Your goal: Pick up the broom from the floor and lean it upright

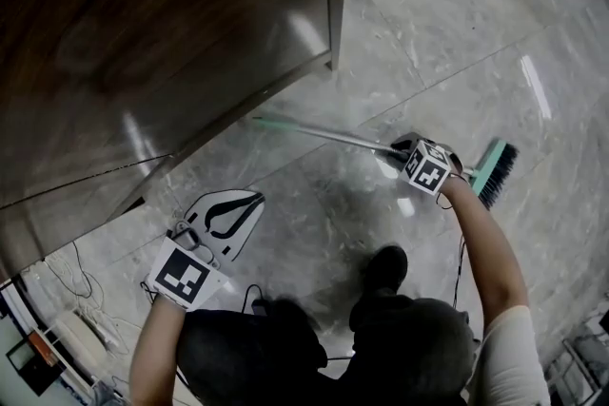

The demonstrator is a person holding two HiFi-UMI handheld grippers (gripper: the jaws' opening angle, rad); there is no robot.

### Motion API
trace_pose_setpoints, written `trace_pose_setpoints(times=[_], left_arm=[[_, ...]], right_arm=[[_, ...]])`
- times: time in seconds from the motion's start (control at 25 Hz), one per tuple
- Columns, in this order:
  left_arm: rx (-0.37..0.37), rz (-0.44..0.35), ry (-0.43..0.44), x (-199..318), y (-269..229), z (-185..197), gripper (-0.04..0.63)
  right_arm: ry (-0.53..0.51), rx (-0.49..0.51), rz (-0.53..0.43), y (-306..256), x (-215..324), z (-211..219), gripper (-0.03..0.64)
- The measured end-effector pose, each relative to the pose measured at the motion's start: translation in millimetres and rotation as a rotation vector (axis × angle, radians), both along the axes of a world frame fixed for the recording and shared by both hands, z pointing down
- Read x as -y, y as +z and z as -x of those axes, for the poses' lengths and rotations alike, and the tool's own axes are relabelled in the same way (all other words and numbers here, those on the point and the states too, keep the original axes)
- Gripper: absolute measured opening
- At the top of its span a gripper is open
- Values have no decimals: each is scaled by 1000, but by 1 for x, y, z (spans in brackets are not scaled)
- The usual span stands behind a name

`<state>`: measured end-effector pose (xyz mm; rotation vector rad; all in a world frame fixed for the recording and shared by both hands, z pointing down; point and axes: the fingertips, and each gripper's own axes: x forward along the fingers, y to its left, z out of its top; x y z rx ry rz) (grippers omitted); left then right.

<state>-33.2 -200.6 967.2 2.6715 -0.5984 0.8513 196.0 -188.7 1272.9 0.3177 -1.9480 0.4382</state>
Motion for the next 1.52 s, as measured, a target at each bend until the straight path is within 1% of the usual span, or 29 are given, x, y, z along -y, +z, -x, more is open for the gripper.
trace_pose_setpoints(times=[0.16,0.48,0.68,0.8,0.92,1.08,1.2,1.4,1.52], left_arm=[[-28,-13,15,2,-3,-3,9],[-90,-51,25,11,-18,-4,9],[-156,-115,24,21,-54,-12,9],[-173,-171,35,26,-74,-17,9],[-186,-225,53,25,-87,-16,9],[-208,-264,76,21,-118,-22,9],[-242,-268,54,18,-133,-23,10],[-299,-256,-18,18,-153,-22,9],[-318,-273,-40,20,-156,-22,10]], right_arm=[[9,-2,3,-14,-13,-8,84],[60,53,-88,-83,-19,-17,84],[148,140,-145,-139,-17,-13,82],[188,186,-190,-174,-12,-6,81],[212,232,-224,-208,-13,8,80],[221,273,-262,-245,-11,24,78],[236,304,-275,-265,-8,36,78],[243,346,-268,-298,-2,56,76],[244,364,-254,-315,2,70,77]])
